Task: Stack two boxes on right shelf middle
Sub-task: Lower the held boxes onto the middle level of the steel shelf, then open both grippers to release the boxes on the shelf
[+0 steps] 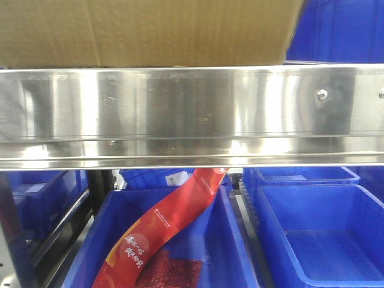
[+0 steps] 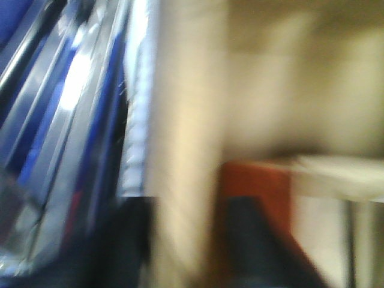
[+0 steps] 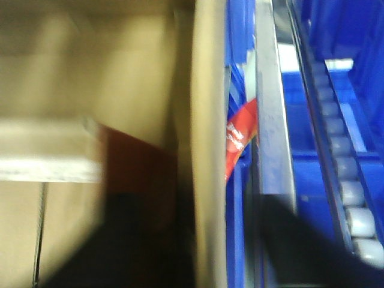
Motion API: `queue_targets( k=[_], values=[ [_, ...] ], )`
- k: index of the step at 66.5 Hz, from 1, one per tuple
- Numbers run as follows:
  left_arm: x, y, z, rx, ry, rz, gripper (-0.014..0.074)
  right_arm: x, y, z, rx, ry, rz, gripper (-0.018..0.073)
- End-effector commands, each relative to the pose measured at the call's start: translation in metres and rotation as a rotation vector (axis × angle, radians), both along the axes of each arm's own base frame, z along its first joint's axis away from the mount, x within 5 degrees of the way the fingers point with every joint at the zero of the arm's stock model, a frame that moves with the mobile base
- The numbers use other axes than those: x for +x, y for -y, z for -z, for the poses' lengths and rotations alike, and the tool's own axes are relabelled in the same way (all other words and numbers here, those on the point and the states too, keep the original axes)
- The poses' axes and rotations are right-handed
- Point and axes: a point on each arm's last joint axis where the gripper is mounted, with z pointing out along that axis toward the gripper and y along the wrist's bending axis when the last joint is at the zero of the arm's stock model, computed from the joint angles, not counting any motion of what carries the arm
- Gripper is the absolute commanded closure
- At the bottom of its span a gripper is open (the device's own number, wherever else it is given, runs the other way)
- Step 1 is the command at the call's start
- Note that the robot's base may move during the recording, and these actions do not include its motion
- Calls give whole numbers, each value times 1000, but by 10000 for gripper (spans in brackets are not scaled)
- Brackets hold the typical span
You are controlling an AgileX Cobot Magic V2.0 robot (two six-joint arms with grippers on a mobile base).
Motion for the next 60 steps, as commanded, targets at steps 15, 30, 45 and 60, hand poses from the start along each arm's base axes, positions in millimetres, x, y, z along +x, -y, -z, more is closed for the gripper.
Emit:
queue_targets(
  k=[15, 30, 45, 60],
  values=[
    [-7, -1, -22, -42, 87, 16, 204, -7, 5, -25, 19, 74, -4, 63],
    [-11, -2, -27, -42, 95, 15, 394, -11, 9, -30, -83, 53, -25, 288],
    [-12, -3, -25, -17, 77, 25, 707, -11, 10, -30, -97, 51, -21, 724],
    [-28, -2, -10, -12, 130, 112, 707, -18, 9, -29, -63, 174, -90, 724]
  ],
)
